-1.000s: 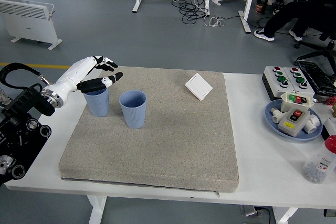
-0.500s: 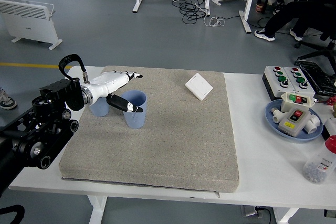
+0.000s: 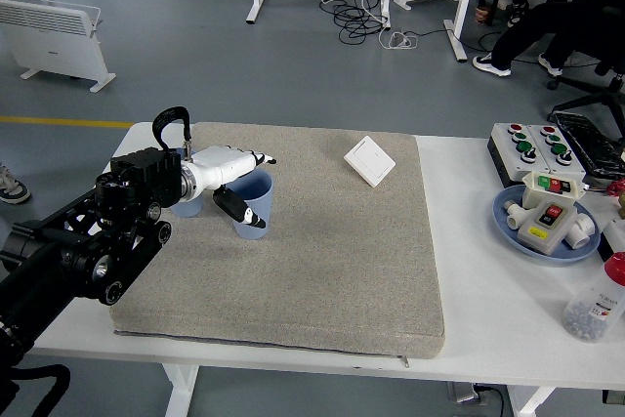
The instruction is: Push cup pick cup insert cup
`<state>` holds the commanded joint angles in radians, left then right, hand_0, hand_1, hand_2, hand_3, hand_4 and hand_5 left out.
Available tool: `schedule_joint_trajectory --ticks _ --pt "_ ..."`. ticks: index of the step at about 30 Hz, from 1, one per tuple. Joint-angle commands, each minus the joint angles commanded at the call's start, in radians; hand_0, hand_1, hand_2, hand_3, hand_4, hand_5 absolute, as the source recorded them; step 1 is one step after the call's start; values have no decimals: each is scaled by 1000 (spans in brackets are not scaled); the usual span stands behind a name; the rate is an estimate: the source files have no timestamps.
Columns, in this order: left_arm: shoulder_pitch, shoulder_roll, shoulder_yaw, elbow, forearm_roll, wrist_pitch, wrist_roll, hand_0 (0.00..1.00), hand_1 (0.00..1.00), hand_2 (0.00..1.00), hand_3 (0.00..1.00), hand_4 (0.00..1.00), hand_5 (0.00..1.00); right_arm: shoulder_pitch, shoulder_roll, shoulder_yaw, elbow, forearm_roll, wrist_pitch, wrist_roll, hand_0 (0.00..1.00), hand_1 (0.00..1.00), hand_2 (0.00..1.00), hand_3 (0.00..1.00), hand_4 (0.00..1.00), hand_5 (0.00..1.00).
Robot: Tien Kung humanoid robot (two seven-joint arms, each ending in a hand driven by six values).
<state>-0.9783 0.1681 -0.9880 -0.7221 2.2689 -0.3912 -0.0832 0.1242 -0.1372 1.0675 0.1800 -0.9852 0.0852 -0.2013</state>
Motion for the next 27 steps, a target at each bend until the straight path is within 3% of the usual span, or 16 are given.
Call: schedule_joint_trajectory --ticks 4,5,10,11,16,17,27 --pt "-12 -8 4 19 0 -4 0 926 900 998 959 840 218 3 -1 -2 0 3 0 0 775 684 683 568 132 473" --pt "-13 -10 4 23 0 -3 0 787 821 967 785 780 156 3 -1 -2 0 4 0 0 775 684 683 569 133 473" --pt "-19 -15 15 41 0 6 -5 787 821 967 785 780 156 5 -2 -3 0 4 1 0 775 684 683 569 133 473" --pt "-19 -16 18 42 0 7 -7 684 742 902 610 694 91 6 -2 -3 0 4 1 1 775 685 683 568 133 474" --pt "-18 -17 27 49 0 6 -11 684 742 902 610 694 91 7 -3 -2 0 2 1 0 775 685 683 568 133 474" --pt "-18 -17 27 51 0 6 -12 587 705 870 524 631 59 7 -3 -2 0 2 1 0 775 685 683 568 133 474" --pt "-12 -10 28 47 0 -3 -13 530 699 883 509 621 67 7 -3 0 0 0 1 0 776 685 683 568 133 473"
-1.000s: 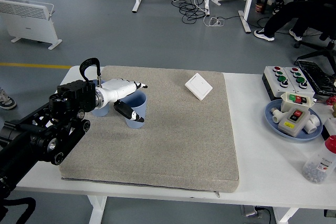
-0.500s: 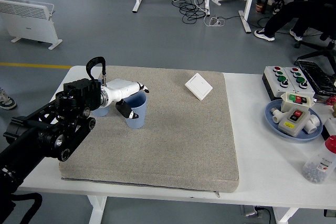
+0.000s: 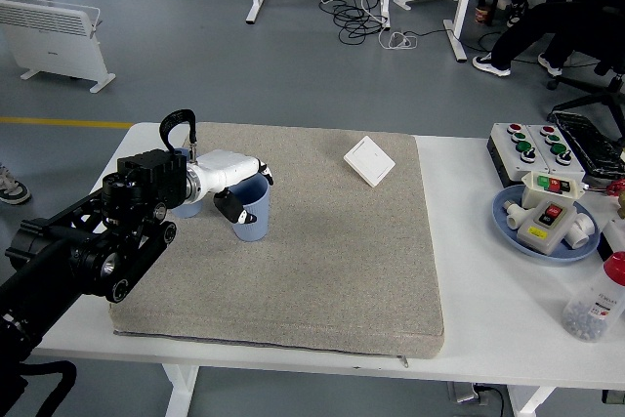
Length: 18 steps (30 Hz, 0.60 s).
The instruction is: Push cup pick cup insert cup
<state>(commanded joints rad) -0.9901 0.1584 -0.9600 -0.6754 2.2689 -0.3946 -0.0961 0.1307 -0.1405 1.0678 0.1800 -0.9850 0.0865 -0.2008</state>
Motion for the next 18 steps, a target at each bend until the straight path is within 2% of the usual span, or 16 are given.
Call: schedule_joint_trajectory --ticks 1,2,7,8,9,13,14,18 --pt "2 2 4 -3 0 -2 1 530 699 883 509 621 67 0 0 0 0 1 0 0 776 685 683 568 133 473" --pt "4 4 7 -7 0 -4 1 485 671 889 518 555 27 0 0 0 0 1 0 0 775 685 682 568 133 474" --pt "10 10 17 -24 0 -15 3 485 671 889 518 555 27 -1 1 1 0 1 0 0 775 685 682 568 133 474" --pt "12 13 20 -33 0 -18 4 492 608 874 521 438 2 -1 1 1 0 0 0 0 774 686 683 568 134 474" --pt "13 14 21 -38 0 -19 5 492 608 874 521 438 2 -1 1 1 0 0 0 0 774 686 683 568 134 474" --pt "19 32 37 -91 0 -44 20 492 608 874 521 438 2 -1 1 3 0 1 -1 1 774 686 683 568 134 474" --pt "20 39 43 -117 0 -55 27 509 583 826 514 327 2 -2 1 3 0 2 -1 1 775 686 684 569 134 474" --pt "21 62 55 -204 0 -90 49 509 583 826 514 327 2 -3 0 5 0 1 -1 1 775 686 684 569 134 474"
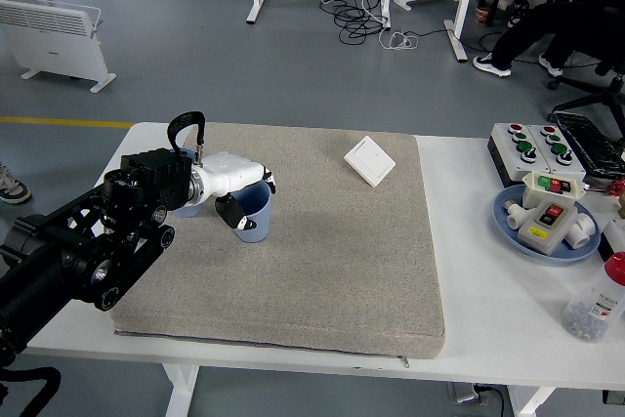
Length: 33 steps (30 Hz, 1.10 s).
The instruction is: Push cup pick cup insert cup
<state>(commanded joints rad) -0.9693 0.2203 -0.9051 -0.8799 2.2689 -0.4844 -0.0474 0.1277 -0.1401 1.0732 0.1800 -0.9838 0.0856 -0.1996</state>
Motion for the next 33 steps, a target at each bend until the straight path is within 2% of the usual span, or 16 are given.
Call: schedule_joint_trajectory --ticks 5,10,13,17,21,26,33 --pt "-6 22 13 -79 0 -24 14 497 569 802 499 311 2 -1 -1 2 0 0 0 0 775 686 683 569 134 473" --pt "-10 29 14 -98 0 -32 16 493 560 788 491 285 2 0 -2 2 0 -1 0 -1 775 685 683 569 135 472" --pt "-14 45 2 -133 0 -49 26 493 560 788 491 285 2 -1 -2 3 0 3 0 0 775 685 683 569 135 472" --pt "-23 72 -34 -194 -9 -82 48 486 556 766 489 275 2 -1 -2 5 0 2 -1 0 775 685 683 569 135 472" --pt "-38 99 -113 -255 -13 -122 79 488 553 737 472 255 2 -4 -3 6 0 2 -1 0 774 686 683 569 134 472" --pt "-49 109 -189 -260 0 -132 87 490 554 735 470 252 2 -7 -4 6 0 0 -1 -1 775 685 683 569 135 472" --pt "-56 124 -269 -193 0 -128 91 494 560 740 475 248 2 -11 -3 6 0 0 -2 -2 775 686 683 569 134 473"
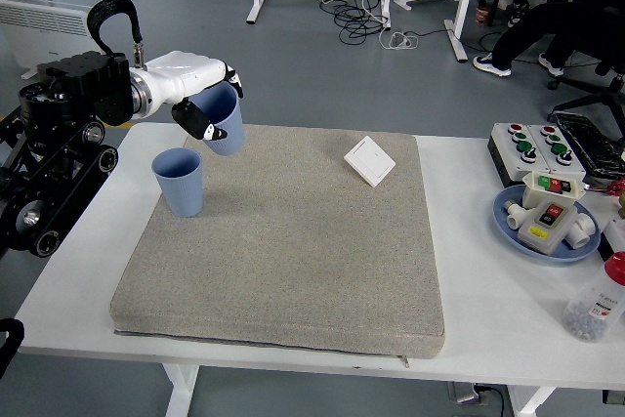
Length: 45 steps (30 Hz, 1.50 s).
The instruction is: Push cup pick cup insert cup
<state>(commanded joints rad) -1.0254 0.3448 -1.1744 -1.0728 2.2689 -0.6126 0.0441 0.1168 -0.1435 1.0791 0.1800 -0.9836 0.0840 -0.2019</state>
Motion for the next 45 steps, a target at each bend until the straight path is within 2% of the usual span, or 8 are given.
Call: schedule_joint_trajectory --ticks 17,23,31,45 --pt "-16 12 -24 167 0 10 -9 503 565 739 473 244 2 1 1 -1 0 -2 -2 1 775 685 683 569 134 472" --pt "-26 17 -20 192 0 17 -12 503 565 739 473 244 2 4 0 -2 0 -2 -1 0 775 685 683 569 134 472" --pt "-40 11 3 253 0 34 -26 506 570 741 474 237 2 8 -2 -7 0 -4 0 -1 775 685 683 569 134 472" --pt "-43 11 19 279 0 36 -33 513 576 761 477 232 2 11 -4 -12 0 0 0 0 774 685 683 569 135 471"
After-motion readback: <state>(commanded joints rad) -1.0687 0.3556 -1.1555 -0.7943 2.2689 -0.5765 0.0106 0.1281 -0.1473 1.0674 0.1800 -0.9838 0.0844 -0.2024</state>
